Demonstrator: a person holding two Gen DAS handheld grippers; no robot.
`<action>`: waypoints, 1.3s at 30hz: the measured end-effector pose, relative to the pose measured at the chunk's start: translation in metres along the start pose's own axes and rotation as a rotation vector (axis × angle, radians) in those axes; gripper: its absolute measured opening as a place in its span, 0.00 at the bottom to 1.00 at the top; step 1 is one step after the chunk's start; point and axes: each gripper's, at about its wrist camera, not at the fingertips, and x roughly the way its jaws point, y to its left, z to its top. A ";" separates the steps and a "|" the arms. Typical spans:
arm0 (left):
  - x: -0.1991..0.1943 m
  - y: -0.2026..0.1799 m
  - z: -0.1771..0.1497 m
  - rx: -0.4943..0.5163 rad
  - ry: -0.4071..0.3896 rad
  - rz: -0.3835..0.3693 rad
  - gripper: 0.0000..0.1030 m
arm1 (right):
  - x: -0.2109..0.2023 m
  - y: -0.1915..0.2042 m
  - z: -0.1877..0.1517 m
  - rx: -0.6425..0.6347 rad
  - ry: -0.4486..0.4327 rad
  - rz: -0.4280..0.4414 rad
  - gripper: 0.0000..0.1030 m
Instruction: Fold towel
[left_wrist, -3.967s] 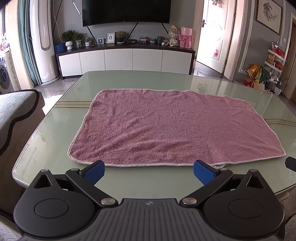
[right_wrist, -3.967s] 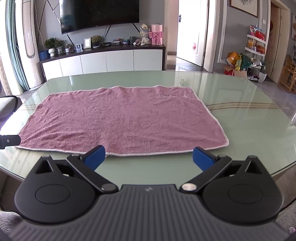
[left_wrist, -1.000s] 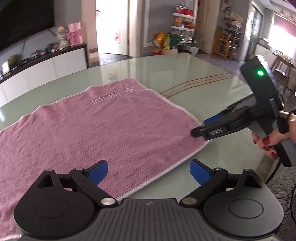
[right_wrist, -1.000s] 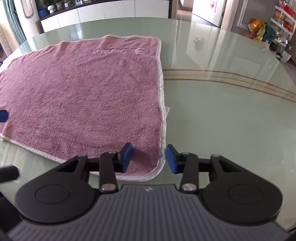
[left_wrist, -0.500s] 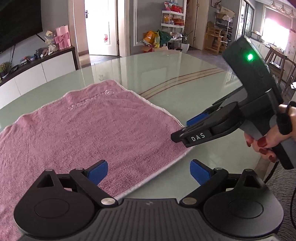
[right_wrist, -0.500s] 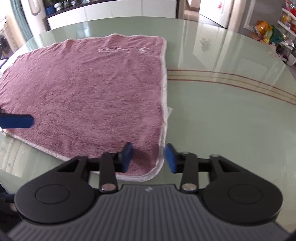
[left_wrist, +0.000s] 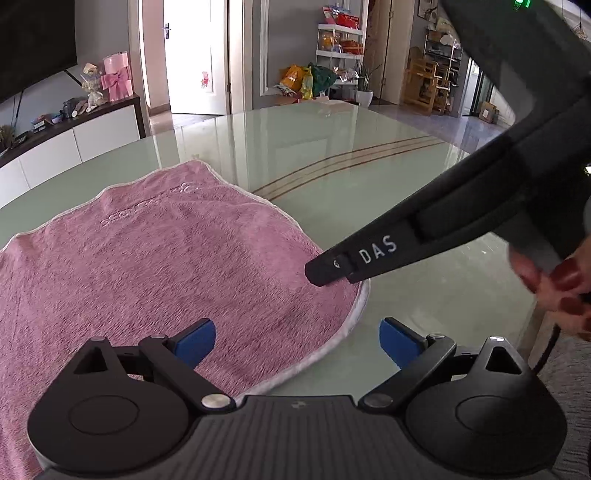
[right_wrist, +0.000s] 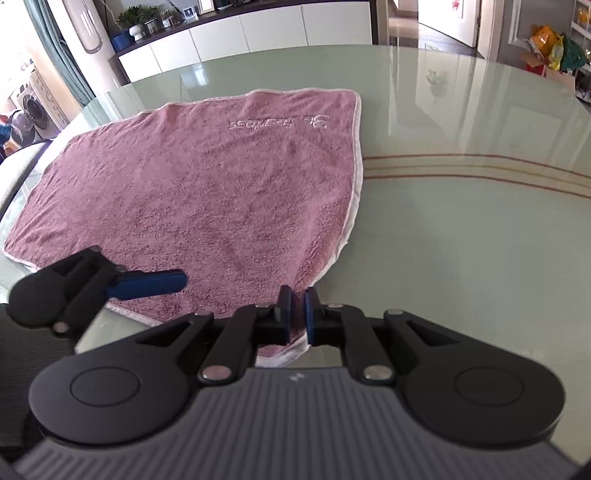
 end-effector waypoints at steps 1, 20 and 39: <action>0.002 -0.002 0.001 -0.001 -0.001 0.003 0.90 | -0.002 0.000 0.000 -0.003 0.001 0.008 0.07; 0.012 -0.002 -0.001 -0.116 0.044 -0.087 0.05 | -0.001 -0.004 -0.008 -0.031 -0.012 -0.013 0.25; -0.024 0.033 -0.004 -0.182 0.211 -0.211 0.04 | 0.099 -0.044 0.130 0.091 -0.100 -0.151 0.34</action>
